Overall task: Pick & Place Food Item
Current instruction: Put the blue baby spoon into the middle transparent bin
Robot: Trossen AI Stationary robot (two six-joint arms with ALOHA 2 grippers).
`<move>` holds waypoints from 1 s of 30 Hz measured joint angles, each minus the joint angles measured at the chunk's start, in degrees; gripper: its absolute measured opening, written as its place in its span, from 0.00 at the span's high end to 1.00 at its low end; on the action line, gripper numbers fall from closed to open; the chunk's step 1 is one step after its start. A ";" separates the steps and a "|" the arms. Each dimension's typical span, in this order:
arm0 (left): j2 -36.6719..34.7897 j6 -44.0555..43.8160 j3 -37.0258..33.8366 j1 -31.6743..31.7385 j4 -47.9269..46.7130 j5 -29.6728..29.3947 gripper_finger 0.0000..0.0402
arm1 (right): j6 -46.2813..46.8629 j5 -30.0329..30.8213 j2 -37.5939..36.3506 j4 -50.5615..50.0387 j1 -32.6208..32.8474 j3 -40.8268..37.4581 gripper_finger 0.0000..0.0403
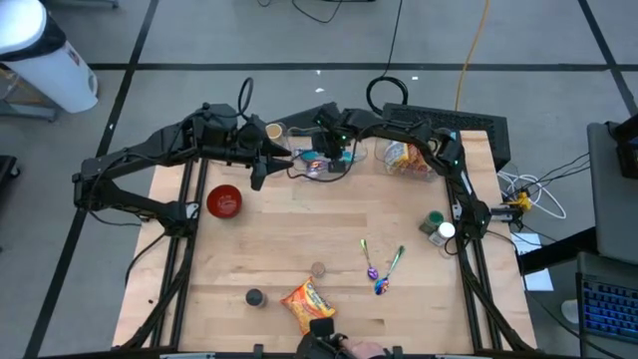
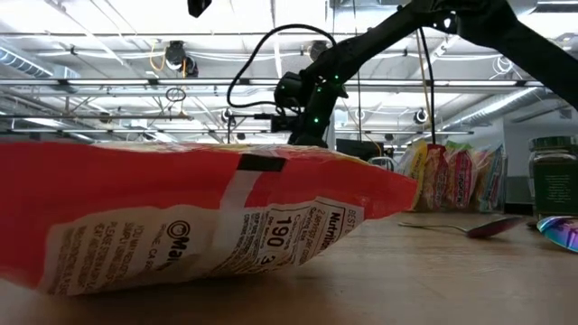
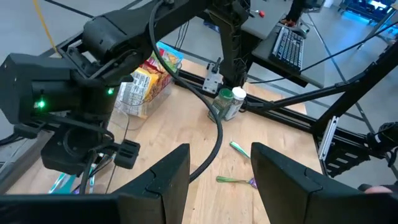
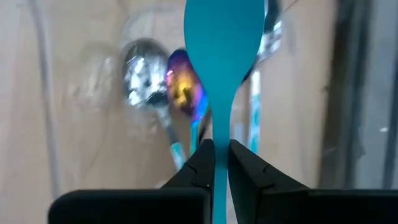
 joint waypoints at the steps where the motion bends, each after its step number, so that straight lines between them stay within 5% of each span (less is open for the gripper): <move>1: 0.00 -0.01 0.00 0.00 0.02 0.00 0.56 | -0.25 0.08 -0.11 1.06 0.08 -0.43 0.97; 24: 0.00 -0.71 0.00 0.00 0.00 -0.02 0.56 | -0.19 2.95 -0.08 3.56 0.34 -5.93 0.95; 30: 0.00 -0.88 0.00 0.00 0.00 -0.02 0.56 | -1.08 4.86 -0.14 5.22 0.43 -5.93 0.87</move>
